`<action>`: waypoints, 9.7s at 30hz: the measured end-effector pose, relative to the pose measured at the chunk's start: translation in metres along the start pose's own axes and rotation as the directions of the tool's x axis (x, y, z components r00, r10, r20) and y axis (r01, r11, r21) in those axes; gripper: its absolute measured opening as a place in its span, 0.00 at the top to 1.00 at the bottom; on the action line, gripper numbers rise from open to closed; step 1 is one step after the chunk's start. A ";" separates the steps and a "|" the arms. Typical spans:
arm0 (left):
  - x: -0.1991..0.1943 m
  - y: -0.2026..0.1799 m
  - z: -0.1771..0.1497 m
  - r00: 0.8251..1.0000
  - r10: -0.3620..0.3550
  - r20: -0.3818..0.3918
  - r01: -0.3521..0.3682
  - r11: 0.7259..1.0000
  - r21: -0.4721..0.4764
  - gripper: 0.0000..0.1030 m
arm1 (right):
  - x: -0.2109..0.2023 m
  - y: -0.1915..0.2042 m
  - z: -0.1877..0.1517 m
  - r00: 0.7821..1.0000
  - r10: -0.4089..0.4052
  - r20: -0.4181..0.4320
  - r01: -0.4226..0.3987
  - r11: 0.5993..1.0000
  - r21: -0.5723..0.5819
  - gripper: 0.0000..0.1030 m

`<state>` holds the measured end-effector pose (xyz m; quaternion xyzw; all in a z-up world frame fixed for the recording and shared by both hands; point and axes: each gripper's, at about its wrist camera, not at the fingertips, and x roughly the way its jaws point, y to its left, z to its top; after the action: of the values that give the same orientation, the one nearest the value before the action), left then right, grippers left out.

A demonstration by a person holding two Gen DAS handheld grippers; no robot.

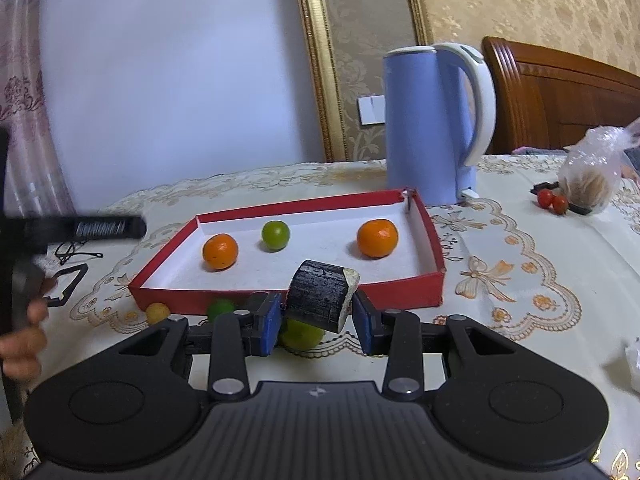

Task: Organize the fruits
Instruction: 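Carry the dark cylindrical piece over the tray with the right tool, then lower the dark piece into the tray and open the right tool, then reach for and grasp the brown round fruit with the left tool, then grasp the large green round fruit with the right tool while the left tool holds the brown fruit, then carry the brown fruit into the tray and open the left tool while the right tool holds the green fruit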

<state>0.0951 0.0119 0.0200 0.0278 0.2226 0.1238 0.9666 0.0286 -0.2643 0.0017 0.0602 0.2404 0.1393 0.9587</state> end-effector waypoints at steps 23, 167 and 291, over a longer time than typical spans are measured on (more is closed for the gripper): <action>0.010 0.021 -0.058 0.991 -0.051 -0.128 0.048 0.999 -0.025 0.00 | 0.043 0.001 0.036 0.999 0.007 -0.036 -0.010 0.997 -0.074 0.64; -0.024 0.039 -0.039 0.975 -0.211 -0.072 0.211 0.977 -0.010 0.77 | 0.028 0.029 -0.018 0.989 -0.115 -0.093 0.084 0.954 -0.289 0.47; 0.098 -0.176 0.042 0.919 -0.362 -0.158 0.393 0.883 0.257 0.76 | -0.039 -0.022 -0.010 0.999 -0.035 0.017 0.037 0.993 -0.111 0.69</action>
<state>0.2386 -0.1334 -0.0023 0.1153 0.2898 -0.0988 0.9450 -0.0041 -0.2968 0.0063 0.0032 0.2262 0.1348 0.9647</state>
